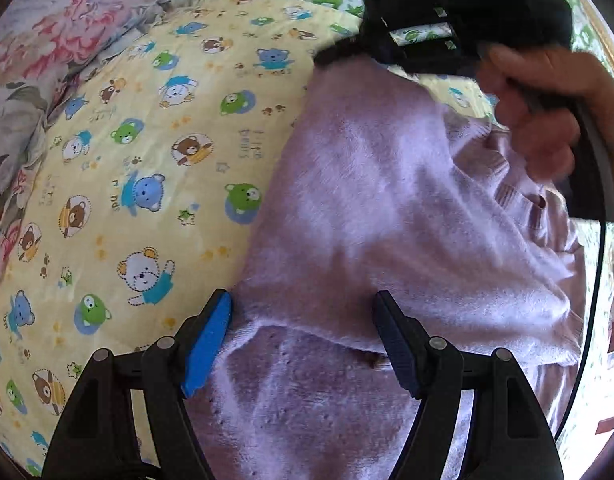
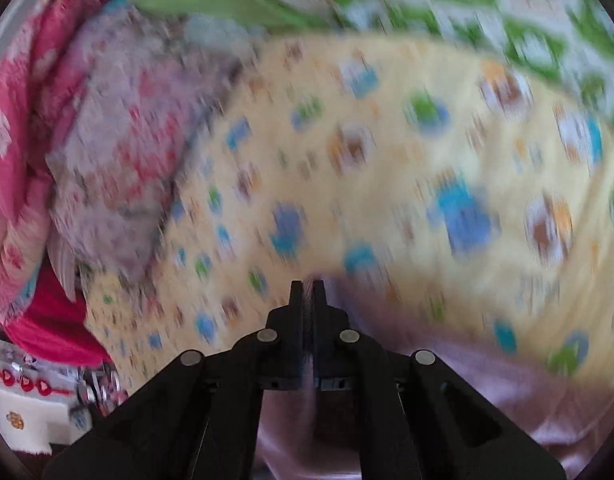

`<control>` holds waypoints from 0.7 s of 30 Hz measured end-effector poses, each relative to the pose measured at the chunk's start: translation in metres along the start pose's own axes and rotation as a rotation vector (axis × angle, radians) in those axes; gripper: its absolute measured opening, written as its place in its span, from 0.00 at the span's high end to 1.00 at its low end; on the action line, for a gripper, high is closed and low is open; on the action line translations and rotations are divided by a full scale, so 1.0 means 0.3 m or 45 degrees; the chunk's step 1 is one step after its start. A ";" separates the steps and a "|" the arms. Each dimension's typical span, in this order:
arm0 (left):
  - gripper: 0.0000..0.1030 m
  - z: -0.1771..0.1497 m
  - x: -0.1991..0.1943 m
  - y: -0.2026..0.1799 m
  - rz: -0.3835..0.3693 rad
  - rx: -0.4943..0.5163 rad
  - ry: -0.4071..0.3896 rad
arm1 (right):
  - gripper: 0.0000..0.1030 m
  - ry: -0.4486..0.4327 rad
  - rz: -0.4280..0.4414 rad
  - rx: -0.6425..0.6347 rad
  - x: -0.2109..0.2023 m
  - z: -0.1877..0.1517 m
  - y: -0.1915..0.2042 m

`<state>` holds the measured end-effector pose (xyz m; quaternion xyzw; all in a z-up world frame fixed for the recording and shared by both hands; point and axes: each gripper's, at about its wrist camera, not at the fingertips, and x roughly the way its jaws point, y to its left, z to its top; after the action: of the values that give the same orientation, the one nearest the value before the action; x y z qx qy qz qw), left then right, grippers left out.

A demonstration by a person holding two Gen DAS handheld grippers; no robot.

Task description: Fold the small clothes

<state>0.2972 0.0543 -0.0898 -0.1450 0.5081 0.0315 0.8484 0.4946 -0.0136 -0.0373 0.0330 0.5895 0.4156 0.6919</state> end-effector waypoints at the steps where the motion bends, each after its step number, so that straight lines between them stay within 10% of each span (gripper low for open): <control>1: 0.29 0.000 0.005 0.002 0.025 0.002 0.000 | 0.97 -0.029 -0.023 -0.002 0.020 0.019 0.004; 6: 0.27 -0.009 0.036 0.012 0.060 0.006 0.031 | 0.96 -0.100 -0.025 0.061 0.117 0.020 -0.032; 13: 0.27 -0.033 -0.021 0.038 0.061 0.019 0.034 | 0.95 -0.416 -0.014 0.117 -0.235 -0.125 -0.023; 21: 0.27 -0.018 -0.083 0.062 0.067 0.062 -0.028 | 0.94 -0.326 -0.211 0.283 -0.427 -0.759 -0.129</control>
<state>0.2769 0.0730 -0.0745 -0.1106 0.5028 0.0430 0.8562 0.3284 -0.2187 -0.0259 0.1130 0.5396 0.2818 0.7852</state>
